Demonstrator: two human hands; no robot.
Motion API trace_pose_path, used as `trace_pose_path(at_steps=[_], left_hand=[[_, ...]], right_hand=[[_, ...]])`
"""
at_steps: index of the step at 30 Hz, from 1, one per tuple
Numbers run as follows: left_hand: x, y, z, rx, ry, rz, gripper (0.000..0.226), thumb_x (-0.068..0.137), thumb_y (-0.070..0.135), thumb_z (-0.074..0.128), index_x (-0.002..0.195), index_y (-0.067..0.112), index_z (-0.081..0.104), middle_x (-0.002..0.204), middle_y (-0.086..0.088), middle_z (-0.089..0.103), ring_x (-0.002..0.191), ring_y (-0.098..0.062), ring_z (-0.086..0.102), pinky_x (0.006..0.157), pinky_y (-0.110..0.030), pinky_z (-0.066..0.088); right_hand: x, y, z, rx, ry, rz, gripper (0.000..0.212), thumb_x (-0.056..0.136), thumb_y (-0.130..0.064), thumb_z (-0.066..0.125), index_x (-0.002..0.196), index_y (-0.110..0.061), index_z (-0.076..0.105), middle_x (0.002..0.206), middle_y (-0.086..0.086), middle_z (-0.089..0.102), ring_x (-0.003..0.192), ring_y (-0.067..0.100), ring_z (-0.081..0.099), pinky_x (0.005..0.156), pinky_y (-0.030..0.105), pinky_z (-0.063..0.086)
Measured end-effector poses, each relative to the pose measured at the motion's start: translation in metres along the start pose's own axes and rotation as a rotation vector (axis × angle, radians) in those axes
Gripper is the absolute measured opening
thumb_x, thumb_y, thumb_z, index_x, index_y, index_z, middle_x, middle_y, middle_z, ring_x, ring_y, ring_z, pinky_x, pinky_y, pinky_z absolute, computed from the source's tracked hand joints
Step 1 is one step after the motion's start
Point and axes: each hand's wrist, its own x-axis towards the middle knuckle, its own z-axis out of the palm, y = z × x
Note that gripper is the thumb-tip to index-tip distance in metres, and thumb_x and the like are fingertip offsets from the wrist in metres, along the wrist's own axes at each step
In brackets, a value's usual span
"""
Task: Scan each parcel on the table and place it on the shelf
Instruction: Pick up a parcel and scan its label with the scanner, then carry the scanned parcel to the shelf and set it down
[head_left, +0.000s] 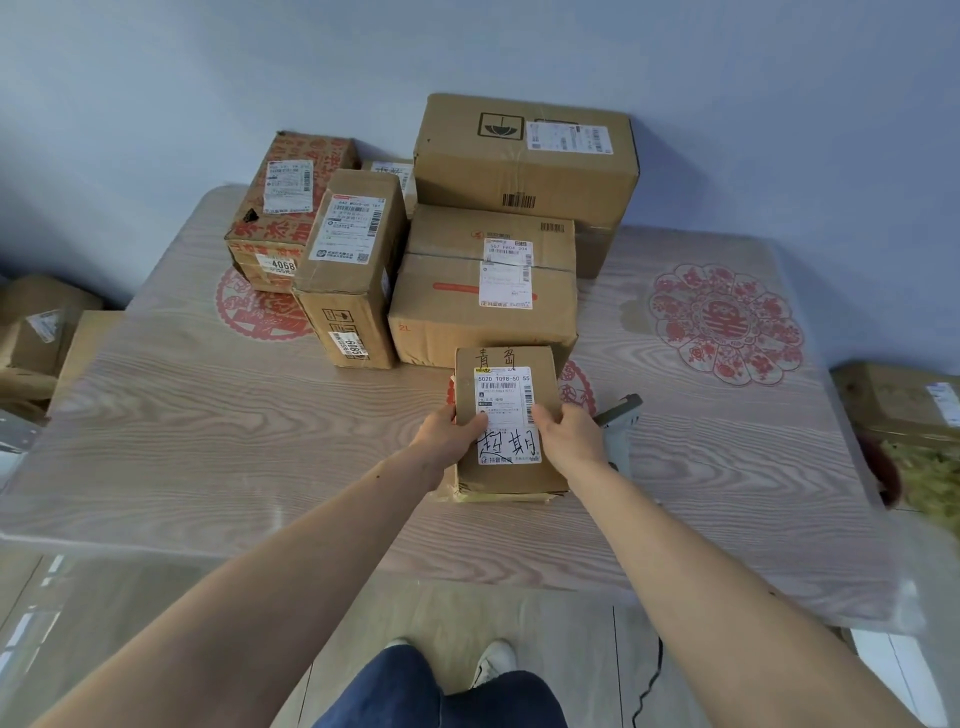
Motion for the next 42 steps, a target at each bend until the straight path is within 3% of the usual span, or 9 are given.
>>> trace_pose_path(at_steps=[11,15,18,23,27,30,33,35,42], left_hand=[[-0.035,0.004,-0.053,-0.012,0.066,-0.022,0.036,0.096,0.025,0.062,0.129,0.01,0.059,0.118,-0.005,0.07,0.11,-0.023,0.065,0.103,-0.042,0.049],[-0.061,-0.002,-0.072,-0.082,0.159,-0.04,0.036,0.097,0.026,0.061,0.128,0.009,0.057,0.119,-0.006,0.07,0.11,-0.023,0.065,0.103,-0.041,0.05],[-0.084,-0.011,-0.086,-0.147,0.246,-0.035,0.037,0.096,0.026,0.061,0.129,0.009,0.058,0.118,-0.004,0.07,0.109,-0.021,0.066,0.1,-0.038,0.052],[-0.13,-0.03,-0.117,-0.258,0.394,-0.004,0.036,0.096,0.024,0.061,0.127,0.007,0.061,0.112,-0.003,0.072,0.103,-0.019,0.069,0.096,-0.035,0.054],[-0.176,-0.043,-0.147,-0.326,0.545,0.005,0.032,0.097,0.024,0.06,0.124,0.008,0.061,0.109,-0.003,0.073,0.099,-0.018,0.069,0.088,-0.031,0.057],[-0.215,-0.055,-0.171,-0.419,0.63,0.001,0.029,0.098,0.025,0.06,0.122,0.009,0.061,0.102,0.0,0.072,0.089,-0.012,0.069,0.072,-0.022,0.057],[-0.253,-0.077,-0.201,-0.47,0.744,0.007,0.034,0.096,0.026,0.062,0.125,0.008,0.062,0.111,-0.004,0.073,0.1,-0.018,0.07,0.09,-0.031,0.056],[-0.281,-0.093,-0.221,-0.515,0.816,0.021,0.032,0.096,0.025,0.062,0.124,0.008,0.063,0.113,-0.006,0.072,0.102,-0.02,0.07,0.093,-0.033,0.055],[-0.392,-0.152,-0.286,-0.622,1.038,0.087,0.025,0.095,0.025,0.064,0.115,0.01,0.062,0.105,-0.004,0.071,0.091,-0.017,0.069,0.084,-0.028,0.056]], right_hand=[[-0.017,-0.035,0.027,-0.068,-0.042,-0.101,0.041,0.097,-0.045,0.054,0.101,-0.006,0.065,0.101,0.01,0.069,0.094,0.029,0.064,0.08,0.04,0.052],[-0.031,-0.054,0.037,-0.109,-0.113,-0.18,0.041,0.098,-0.045,0.053,0.099,-0.005,0.065,0.096,0.007,0.067,0.086,0.025,0.06,0.065,0.032,0.044],[-0.041,-0.07,0.048,-0.12,-0.181,-0.258,0.041,0.097,-0.045,0.053,0.094,-0.006,0.063,0.094,0.006,0.066,0.089,0.027,0.061,0.071,0.034,0.046],[-0.069,-0.104,0.069,-0.169,-0.292,-0.422,0.041,0.098,-0.044,0.053,0.069,-0.019,0.041,0.075,-0.001,0.052,0.076,0.024,0.051,0.055,0.032,0.03],[-0.101,-0.137,0.1,-0.179,-0.39,-0.528,0.045,0.096,-0.042,0.056,0.064,-0.017,0.04,0.07,0.001,0.051,0.073,0.025,0.051,0.059,0.032,0.033],[-0.133,-0.16,0.125,-0.199,-0.468,-0.605,0.041,0.095,-0.045,0.057,0.07,-0.012,0.053,0.079,0.006,0.064,0.077,0.027,0.06,0.063,0.033,0.04],[-0.174,-0.183,0.153,-0.22,-0.548,-0.702,0.04,0.095,-0.045,0.057,0.087,-0.007,0.066,0.092,0.009,0.071,0.088,0.03,0.066,0.071,0.035,0.048],[-0.204,-0.198,0.174,-0.229,-0.594,-0.761,0.039,0.095,-0.044,0.057,0.093,-0.007,0.068,0.097,0.011,0.072,0.092,0.031,0.066,0.076,0.036,0.05],[-0.332,-0.24,0.245,-0.249,-0.723,-0.958,0.039,0.096,-0.047,0.055,0.073,-0.016,0.057,0.091,0.008,0.072,0.087,0.029,0.066,0.071,0.035,0.048]])
